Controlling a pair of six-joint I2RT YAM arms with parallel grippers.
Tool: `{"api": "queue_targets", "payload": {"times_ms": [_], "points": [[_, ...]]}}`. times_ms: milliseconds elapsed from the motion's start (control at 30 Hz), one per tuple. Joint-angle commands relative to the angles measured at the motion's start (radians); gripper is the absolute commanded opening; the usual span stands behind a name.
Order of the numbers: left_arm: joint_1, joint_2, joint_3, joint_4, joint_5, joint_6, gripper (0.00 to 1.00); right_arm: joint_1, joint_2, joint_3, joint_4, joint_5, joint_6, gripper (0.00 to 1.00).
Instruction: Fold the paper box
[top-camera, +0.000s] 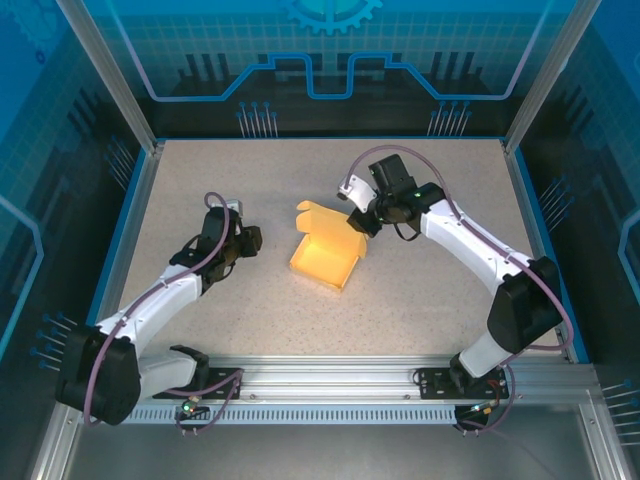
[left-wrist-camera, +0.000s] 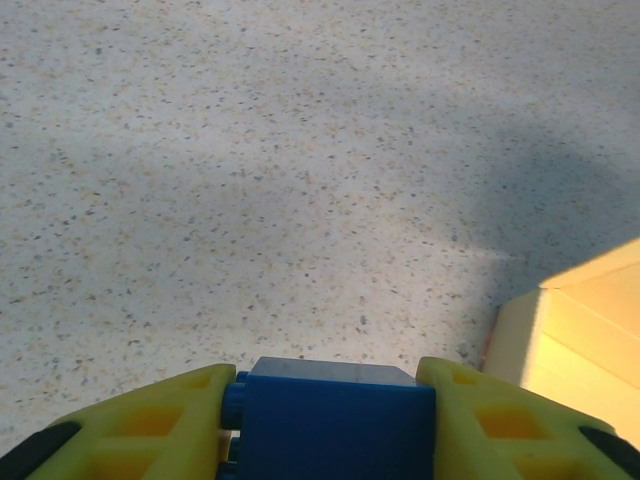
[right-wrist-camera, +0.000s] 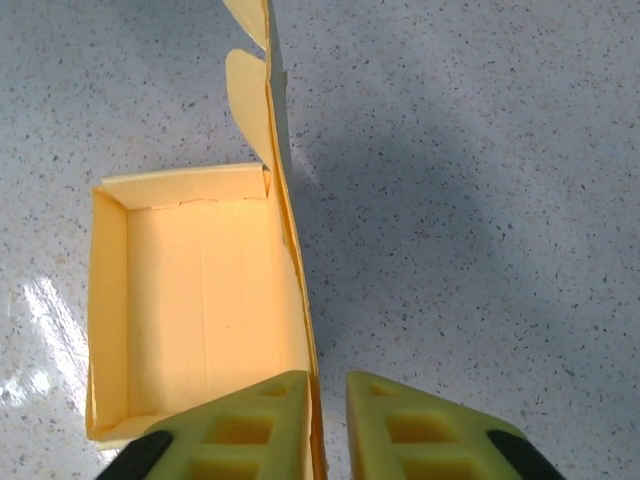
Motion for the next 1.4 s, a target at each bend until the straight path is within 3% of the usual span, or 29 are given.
{"api": "queue_targets", "payload": {"times_ms": [0, 100, 233, 400, 533, 933, 1367], "points": [[-0.001, -0.049, 0.016, -0.006, 0.098, -0.018, 0.44, -0.008, -0.034, -0.011, 0.023, -0.036, 0.040, 0.24], [-0.050, -0.069, 0.009, 0.002, 0.115, -0.041, 0.43, -0.008, -0.042, -0.012, 0.033, -0.071, 0.059, 0.33], [-0.185, -0.041, 0.013, 0.028, 0.075, -0.074, 0.43, -0.012, -0.060, -0.018, 0.054, -0.105, 0.098, 0.45], [-0.340, 0.076, 0.048, 0.091, 0.025, -0.103, 0.42, -0.054, -0.115, -0.052, 0.095, -0.148, 0.179, 0.51], [-0.413, 0.184, 0.095, 0.118, -0.012, -0.096, 0.42, -0.099, -0.179, -0.107, 0.135, -0.177, 0.229, 0.54], [-0.475, 0.426, 0.186, 0.194, -0.092, -0.063, 0.43, -0.138, -0.251, -0.190, 0.148, -0.166, 0.249, 0.55], [-0.480, 0.528, 0.199, 0.231, -0.133, -0.038, 0.54, -0.143, -0.268, -0.220, 0.143, -0.159, 0.261, 0.56]]}}
